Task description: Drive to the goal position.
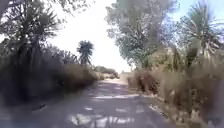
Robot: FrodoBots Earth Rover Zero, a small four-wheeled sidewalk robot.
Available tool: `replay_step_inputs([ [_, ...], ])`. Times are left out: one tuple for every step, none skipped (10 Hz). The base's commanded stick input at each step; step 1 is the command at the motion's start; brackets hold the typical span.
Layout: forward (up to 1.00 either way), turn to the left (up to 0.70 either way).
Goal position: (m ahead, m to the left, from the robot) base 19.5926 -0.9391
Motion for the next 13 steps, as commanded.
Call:
replay_step_inputs([
  [0.85,0.00],
  [0.85,0.00],
  [0.85,0.00],
  [0.85,0.00],
  [0.85,0.05],
  [0.85,0.02],
  [0.85,0.34],
  [0.85,0.34],
  [0.85,0.34],
  [0.85,0.00],
  [0.85,0.00],
  [0.85,0.00],
  [0.85,0.00],
])
